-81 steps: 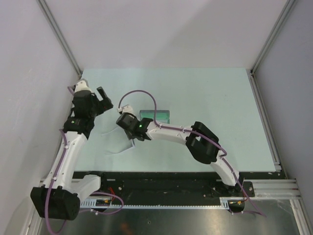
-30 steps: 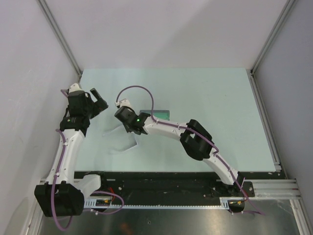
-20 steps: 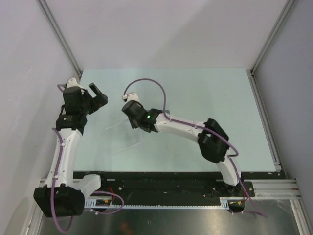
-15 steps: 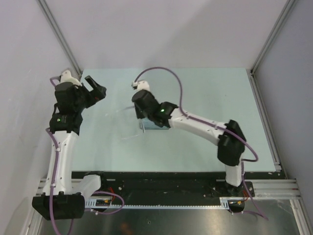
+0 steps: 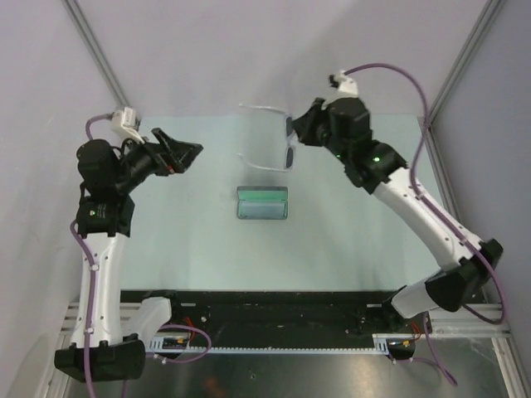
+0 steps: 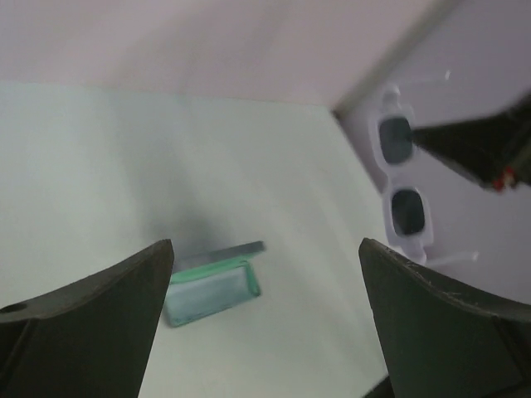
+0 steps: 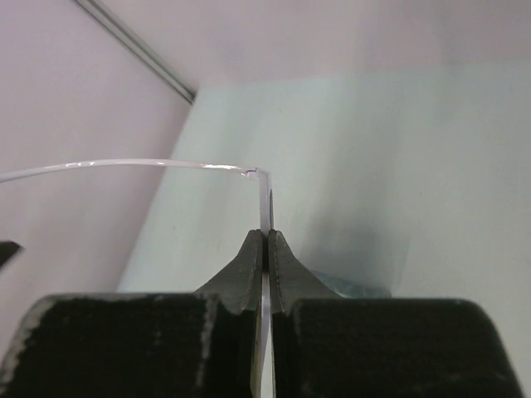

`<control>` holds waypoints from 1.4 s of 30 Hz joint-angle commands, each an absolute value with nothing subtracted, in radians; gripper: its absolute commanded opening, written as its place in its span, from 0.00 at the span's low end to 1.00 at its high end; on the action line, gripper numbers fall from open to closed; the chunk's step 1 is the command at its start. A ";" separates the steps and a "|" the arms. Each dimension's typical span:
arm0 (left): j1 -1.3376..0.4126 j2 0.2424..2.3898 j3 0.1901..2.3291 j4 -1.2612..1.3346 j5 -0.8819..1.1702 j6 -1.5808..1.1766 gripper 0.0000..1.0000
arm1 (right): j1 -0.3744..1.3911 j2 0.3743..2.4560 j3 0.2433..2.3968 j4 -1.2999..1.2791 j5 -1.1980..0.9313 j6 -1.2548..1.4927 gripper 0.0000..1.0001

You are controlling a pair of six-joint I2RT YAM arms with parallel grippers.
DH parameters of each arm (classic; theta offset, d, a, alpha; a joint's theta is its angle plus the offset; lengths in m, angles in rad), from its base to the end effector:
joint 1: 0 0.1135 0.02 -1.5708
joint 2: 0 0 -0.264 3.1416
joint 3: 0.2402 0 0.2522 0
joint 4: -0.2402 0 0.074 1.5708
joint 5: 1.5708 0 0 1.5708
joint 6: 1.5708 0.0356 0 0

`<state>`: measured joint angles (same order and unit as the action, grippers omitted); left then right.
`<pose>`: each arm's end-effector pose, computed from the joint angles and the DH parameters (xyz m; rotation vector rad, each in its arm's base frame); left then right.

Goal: Organize the sunglasses
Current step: Fold the left temple of the sunglasses on the sunglasses.

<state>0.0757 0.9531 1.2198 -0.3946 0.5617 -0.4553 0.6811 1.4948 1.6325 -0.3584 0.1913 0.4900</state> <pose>0.1918 -0.0045 0.4379 -0.0295 1.7367 -0.7563 0.2689 0.2092 0.4459 -0.0347 1.8370 0.6640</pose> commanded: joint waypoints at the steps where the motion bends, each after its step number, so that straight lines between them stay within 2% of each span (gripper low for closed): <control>1: 0.032 0.925 1.152 -0.169 0.917 -0.486 1.00 | 0.606 1.387 1.621 -0.287 -0.001 0.571 0.00; 7: -0.230 0.933 1.137 -0.043 0.948 -0.442 1.00 | 0.497 1.302 1.582 -0.206 -0.214 0.684 0.00; 9: -0.334 0.934 1.138 -0.005 0.887 -0.446 1.00 | 0.485 1.286 1.582 -0.199 -0.242 0.704 0.00; 12: -0.399 0.925 1.066 0.263 0.859 -0.563 1.00 | 0.471 1.267 1.571 -0.178 -0.288 0.753 0.00; 14: -0.449 0.943 1.074 0.290 0.781 -0.534 1.00 | 0.471 1.262 1.566 -0.153 -0.317 0.775 0.00; 26: -0.523 1.080 1.161 0.290 0.692 -0.525 1.00 | 0.486 1.229 1.534 -0.115 -0.362 0.827 0.00; 33: -0.561 1.112 1.201 0.291 0.808 -0.497 1.00 | 0.508 1.232 1.531 -0.132 -0.311 0.802 0.00; 42: -0.566 1.104 1.184 0.290 0.841 -0.451 1.00 | 0.509 1.243 1.539 -0.115 -0.295 0.801 0.00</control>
<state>-0.5591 1.1187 1.1557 0.2619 0.7998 -0.4862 0.5060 1.2549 1.5349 -0.1734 -0.3107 0.8101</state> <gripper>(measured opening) 0.996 0.021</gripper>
